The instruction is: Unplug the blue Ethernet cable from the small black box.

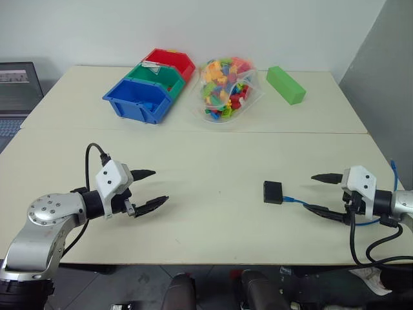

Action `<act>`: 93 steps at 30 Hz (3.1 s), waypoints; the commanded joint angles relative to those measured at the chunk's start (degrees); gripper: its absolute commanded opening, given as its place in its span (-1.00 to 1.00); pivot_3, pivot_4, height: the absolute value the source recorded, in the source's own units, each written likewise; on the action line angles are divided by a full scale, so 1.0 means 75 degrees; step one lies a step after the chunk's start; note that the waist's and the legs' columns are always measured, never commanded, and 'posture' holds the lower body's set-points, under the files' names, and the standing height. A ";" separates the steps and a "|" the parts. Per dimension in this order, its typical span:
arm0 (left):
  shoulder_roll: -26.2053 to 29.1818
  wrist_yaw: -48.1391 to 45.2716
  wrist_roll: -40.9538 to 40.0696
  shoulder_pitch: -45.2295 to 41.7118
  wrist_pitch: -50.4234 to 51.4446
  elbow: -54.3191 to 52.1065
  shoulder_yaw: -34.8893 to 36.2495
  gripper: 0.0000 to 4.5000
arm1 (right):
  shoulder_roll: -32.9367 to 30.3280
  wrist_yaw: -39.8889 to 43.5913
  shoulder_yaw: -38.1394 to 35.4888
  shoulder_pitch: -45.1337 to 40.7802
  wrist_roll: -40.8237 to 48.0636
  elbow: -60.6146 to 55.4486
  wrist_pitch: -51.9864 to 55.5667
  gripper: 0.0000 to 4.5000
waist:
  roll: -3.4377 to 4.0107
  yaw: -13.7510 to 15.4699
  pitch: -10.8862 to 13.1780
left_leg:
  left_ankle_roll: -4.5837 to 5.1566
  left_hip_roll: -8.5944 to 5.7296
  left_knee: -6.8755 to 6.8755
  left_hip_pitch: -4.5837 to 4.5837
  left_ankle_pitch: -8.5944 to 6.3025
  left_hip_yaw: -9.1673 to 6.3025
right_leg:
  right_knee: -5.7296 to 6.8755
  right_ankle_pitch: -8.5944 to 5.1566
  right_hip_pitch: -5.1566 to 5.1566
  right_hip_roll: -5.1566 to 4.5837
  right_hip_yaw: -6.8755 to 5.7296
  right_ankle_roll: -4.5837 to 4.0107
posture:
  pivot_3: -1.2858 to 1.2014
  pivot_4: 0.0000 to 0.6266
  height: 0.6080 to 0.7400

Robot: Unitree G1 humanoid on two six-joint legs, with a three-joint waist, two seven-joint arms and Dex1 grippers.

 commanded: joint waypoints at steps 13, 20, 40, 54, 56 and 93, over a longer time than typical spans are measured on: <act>0.0134 -0.0028 -0.0807 -0.0125 0.0883 -0.0636 0.0019 0.94 | -0.0115 0.0071 -0.0189 0.0145 -0.0035 0.0003 -0.0274 0.93 | 0.0000 0.0001 0.0000 | 0.0000 0.0000 0.0001 0.0001 0.0000 0.0000 | 0.0000 0.0000 0.0001 0.0000 0.0000 0.0000 | 0.03 -0.52 1.00; 0.0276 -0.0380 -0.1278 -0.0332 0.1151 -0.1219 -0.0012 0.94 | -0.0260 0.0067 -0.0211 0.0202 -0.0077 -0.0039 -0.0057 0.93 | 0.0000 -0.0002 0.0000 | 0.0000 -0.0001 0.0002 0.0002 0.0000 0.0000 | 0.0001 0.0000 0.0003 0.0000 -0.0001 0.0000 | 0.03 -0.52 1.00; 0.0686 -0.1544 -0.1062 -0.0638 0.0581 -0.1777 -0.1248 0.94 | -0.0060 0.0067 0.1492 -0.1316 -0.0551 0.0354 0.1315 0.93 | 0.0003 0.0001 0.0000 | 0.0000 -0.0001 0.0004 0.0008 0.0000 0.0001 | 0.0001 0.0000 0.0007 0.0002 0.0001 0.0000 | 0.03 -0.52 1.00; 0.0582 -0.1531 -0.0778 -0.1028 0.0318 -0.1686 -0.1787 0.94 | 0.0328 0.0103 0.2444 -0.2069 -0.1189 0.1139 0.1399 0.77 | 0.0005 -0.0003 0.0001 | 0.0000 -0.0002 0.0005 0.0005 0.0000 0.0002 | 0.0001 0.0001 0.0005 0.0002 -0.0002 -0.0001 | 0.03 -0.52 1.00; 0.0568 -0.1517 -0.0746 -0.1039 0.0306 -0.1647 -0.1804 0.94 | 0.0379 0.0087 0.2505 -0.2108 -0.1249 0.1163 0.1450 0.60 | 0.0005 -0.0009 0.0001 | 0.0000 -0.0002 0.0005 0.0007 0.0000 0.0002 | 0.0001 0.0001 0.0005 0.0002 -0.0003 -0.0001 | 0.03 -0.52 1.00; -0.1254 0.0490 -0.4024 -0.3293 0.4329 0.1040 -0.0414 0.94 | 0.2370 -0.1596 0.3698 -0.4311 -0.3951 -0.0412 -0.1878 -0.93 | 0.0006 0.0010 0.0002 | -0.0002 -0.0004 0.0014 -0.0008 0.0003 -0.0010 | 0.0013 0.0023 -0.0001 -0.0001 -0.0019 -0.0038 | 0.03 -0.52 1.00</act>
